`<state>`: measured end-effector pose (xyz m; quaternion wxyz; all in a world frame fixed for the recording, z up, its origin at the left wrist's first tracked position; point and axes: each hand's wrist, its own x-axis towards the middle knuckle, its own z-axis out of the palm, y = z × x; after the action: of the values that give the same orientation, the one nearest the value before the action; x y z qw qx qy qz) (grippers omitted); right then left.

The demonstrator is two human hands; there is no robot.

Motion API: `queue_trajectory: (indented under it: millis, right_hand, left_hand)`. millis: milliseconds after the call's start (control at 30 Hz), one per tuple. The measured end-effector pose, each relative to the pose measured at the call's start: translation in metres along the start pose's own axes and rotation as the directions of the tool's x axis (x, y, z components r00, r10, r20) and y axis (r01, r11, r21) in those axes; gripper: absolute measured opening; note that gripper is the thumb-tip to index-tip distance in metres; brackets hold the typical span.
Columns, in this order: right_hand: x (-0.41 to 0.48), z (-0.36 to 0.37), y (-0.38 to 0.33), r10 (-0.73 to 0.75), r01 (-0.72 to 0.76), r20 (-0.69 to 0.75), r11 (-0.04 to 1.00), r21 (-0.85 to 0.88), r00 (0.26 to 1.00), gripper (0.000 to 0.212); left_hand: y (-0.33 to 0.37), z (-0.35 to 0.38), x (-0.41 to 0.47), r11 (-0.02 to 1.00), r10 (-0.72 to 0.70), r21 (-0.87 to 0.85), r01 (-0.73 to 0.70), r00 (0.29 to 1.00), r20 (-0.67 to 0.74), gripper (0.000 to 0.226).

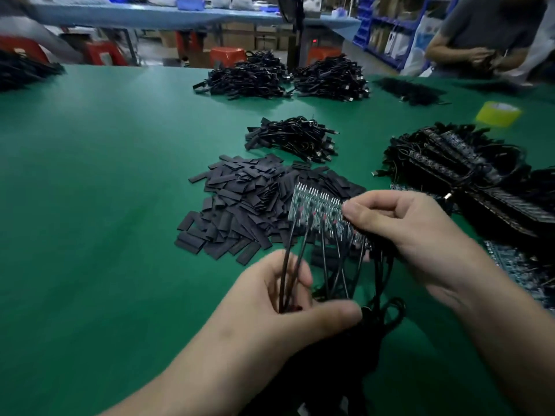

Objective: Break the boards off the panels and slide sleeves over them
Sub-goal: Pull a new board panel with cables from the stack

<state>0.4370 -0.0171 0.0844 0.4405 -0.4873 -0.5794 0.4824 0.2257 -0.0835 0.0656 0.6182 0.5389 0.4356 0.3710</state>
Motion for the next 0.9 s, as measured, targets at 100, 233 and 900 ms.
queue_trajectory:
  millis: [100, 233, 900]
  right_hand:
    - [0.012, -0.016, -0.002, 0.179, -0.131, 0.239, 0.97, -0.203, 0.954, 0.031]
    - [0.02, -0.022, 0.002, 0.244, -0.142, 0.258, 0.923, -0.358, 0.935, 0.033]
    - [0.025, 0.034, 0.023, -0.158, 0.22, 0.153, 0.694, -0.685, 0.976, 0.025]
  left_hand:
    - [-0.009, 0.0, 0.002, 0.992, -0.044, 0.117, 0.041, 0.999, 0.022, 0.052]
    - [-0.005, -0.011, 0.021, 0.991, 0.026, 0.134, -0.015, 0.996, -0.08, 0.042]
    - [-0.022, -0.038, 0.071, 0.99, 0.14, -0.004, -0.143, 0.975, -0.171, 0.019]
